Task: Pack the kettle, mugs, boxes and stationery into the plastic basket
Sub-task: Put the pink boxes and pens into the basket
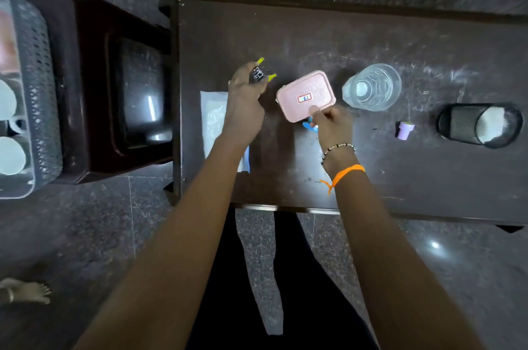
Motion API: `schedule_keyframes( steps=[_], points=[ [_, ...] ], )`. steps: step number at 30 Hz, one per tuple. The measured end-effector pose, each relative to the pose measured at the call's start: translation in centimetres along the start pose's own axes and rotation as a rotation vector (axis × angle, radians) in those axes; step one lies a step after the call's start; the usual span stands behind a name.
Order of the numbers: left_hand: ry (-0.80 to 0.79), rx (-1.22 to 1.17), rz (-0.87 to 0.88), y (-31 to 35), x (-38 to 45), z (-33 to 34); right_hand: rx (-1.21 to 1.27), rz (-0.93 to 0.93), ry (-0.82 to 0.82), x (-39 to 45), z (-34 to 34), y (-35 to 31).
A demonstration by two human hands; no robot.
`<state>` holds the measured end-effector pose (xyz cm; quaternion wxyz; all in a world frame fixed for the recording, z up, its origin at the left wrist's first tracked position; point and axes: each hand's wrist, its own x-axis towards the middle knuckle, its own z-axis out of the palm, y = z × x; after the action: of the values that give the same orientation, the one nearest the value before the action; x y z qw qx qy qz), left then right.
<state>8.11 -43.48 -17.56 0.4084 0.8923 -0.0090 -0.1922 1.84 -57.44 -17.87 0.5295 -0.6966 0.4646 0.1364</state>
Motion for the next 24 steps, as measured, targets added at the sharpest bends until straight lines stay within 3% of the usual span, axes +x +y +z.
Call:
schedule_keyframes(
  steps=[4, 9, 20, 24],
  points=[
    [0.074, -0.127, 0.032, -1.0, -3.3, -3.6, 0.247, -0.055, -0.11, -3.6, 1.6, -1.6],
    [0.183, -0.402, -0.078, -2.3, -6.4, -8.0, 0.636, 0.069, -0.36, -6.9, 5.9, -4.2],
    [0.571, -0.548, -0.36, -7.1, -9.4, -18.3, 0.629, 0.149, -0.582, -12.0, 13.8, -8.4],
    [0.676, -0.631, -0.396, -9.2, -10.7, -22.2, 0.458, 0.103, -0.66, -14.0, 17.8, -11.6]
  ],
)
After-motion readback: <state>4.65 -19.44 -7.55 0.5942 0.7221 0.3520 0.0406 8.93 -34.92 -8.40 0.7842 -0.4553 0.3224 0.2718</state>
